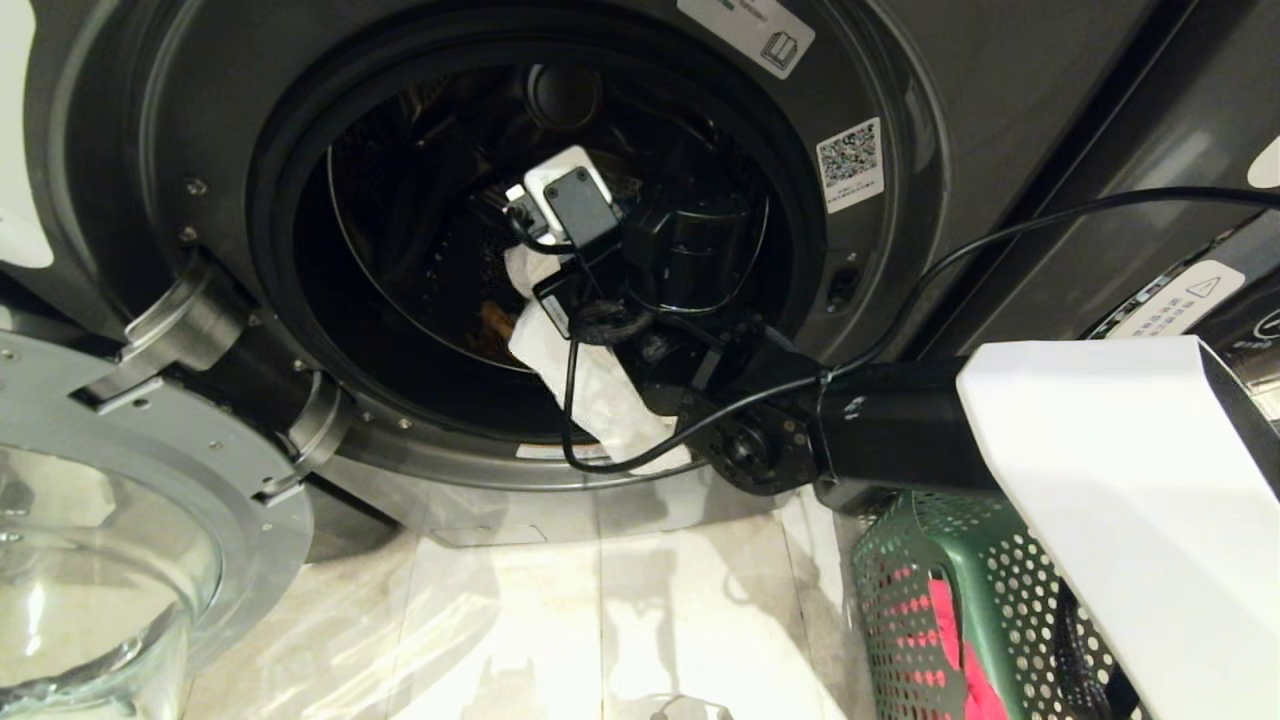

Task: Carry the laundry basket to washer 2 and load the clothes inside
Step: Place the clothes into the washing machine

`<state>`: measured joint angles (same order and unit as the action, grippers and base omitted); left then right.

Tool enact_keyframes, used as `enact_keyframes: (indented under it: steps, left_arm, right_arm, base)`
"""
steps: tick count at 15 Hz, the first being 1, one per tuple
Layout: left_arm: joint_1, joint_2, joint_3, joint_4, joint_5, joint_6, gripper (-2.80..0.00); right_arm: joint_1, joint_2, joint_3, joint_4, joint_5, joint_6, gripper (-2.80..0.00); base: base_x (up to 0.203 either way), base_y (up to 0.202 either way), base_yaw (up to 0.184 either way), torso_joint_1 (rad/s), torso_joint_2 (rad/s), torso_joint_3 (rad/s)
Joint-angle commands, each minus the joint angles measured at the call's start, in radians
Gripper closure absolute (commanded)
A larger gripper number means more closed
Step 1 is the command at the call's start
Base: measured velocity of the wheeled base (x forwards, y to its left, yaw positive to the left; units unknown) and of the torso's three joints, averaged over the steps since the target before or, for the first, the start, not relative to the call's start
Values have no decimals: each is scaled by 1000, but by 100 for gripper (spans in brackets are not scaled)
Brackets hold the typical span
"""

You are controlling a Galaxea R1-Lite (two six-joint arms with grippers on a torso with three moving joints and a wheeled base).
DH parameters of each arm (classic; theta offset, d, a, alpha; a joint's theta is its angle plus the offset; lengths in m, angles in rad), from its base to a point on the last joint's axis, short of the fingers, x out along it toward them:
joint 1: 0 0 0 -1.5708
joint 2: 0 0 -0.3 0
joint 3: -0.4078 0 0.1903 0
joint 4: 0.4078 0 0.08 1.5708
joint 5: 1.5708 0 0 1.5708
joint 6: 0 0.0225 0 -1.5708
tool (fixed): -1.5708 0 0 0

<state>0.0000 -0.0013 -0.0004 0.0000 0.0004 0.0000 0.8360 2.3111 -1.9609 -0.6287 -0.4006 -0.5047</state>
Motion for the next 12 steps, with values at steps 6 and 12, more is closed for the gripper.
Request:
enact_keyframes:
  steps: [6,12]
  left_arm:
    - [0,1,-1,0,1,0,0]
    - [0,1,0,0,1,0,0]
  right_arm:
    - [-4,-24,31,45,-10,8,-280]
    - [52,-244,293,606,-6,371,-280]
  base:
    - [0,0,0,0,0,0]
    - [0,0,0,0,0,0]
